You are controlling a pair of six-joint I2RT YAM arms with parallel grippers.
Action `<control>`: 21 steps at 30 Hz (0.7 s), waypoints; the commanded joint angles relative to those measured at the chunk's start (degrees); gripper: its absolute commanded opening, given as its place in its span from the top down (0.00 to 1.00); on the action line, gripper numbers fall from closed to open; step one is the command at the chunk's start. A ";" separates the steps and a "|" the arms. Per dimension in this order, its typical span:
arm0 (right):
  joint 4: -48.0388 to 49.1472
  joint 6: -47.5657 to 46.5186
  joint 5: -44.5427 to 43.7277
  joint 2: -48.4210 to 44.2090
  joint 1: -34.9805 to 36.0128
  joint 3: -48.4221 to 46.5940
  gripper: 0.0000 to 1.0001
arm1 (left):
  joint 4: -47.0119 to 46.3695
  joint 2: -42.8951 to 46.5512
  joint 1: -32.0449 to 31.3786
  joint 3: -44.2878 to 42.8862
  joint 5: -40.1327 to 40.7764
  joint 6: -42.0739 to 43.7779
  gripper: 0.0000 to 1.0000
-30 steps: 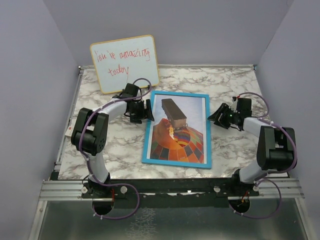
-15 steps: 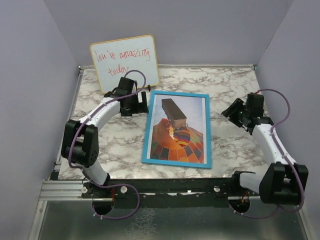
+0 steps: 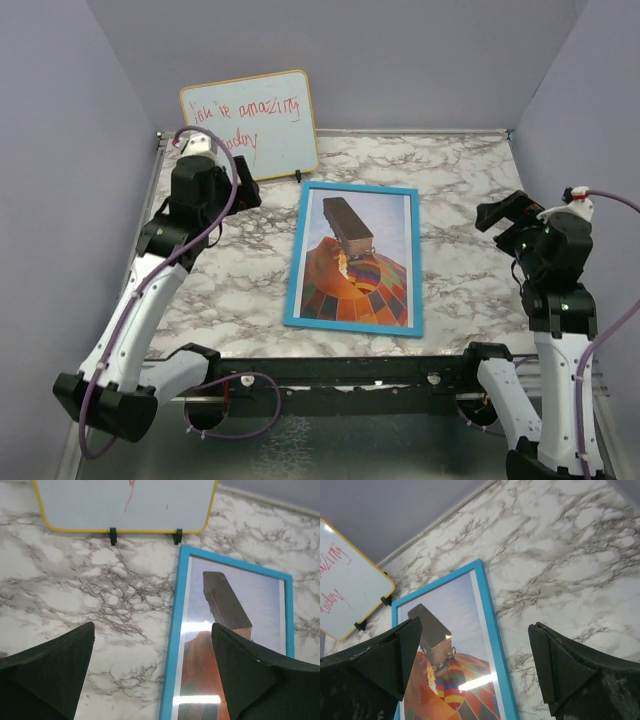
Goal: Put the photo into the frame
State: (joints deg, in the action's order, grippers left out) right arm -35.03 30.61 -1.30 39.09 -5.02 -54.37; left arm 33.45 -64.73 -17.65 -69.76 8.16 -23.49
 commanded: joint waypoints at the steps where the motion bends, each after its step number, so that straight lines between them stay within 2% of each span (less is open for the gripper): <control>1: -6.20 -2.78 -7.57 -3.67 -0.36 -4.30 0.00 | 0.85 8.62 0.16 3.93 8.92 -1.27 0.01; 6: -7.57 -2.40 -14.14 -7.65 -0.36 -7.48 0.00 | 0.99 19.03 0.15 6.85 12.63 -1.95 0.01; 10: -8.02 -3.29 -11.84 -6.98 -0.39 -8.72 0.00 | 1.08 24.48 0.11 7.45 12.47 -0.75 0.01; 15: -9.93 -0.85 -7.24 -5.27 -0.38 -6.82 0.00 | 2.23 26.74 0.16 9.05 9.94 -1.04 0.01; 21: -8.99 -0.03 -8.13 -7.96 -0.35 -5.35 0.00 | 2.50 27.55 0.16 9.09 9.48 -1.04 0.01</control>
State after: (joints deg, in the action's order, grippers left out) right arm -42.70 29.91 -9.74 32.82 -5.02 -59.90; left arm 34.35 -37.45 -17.65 -61.08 18.39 -24.62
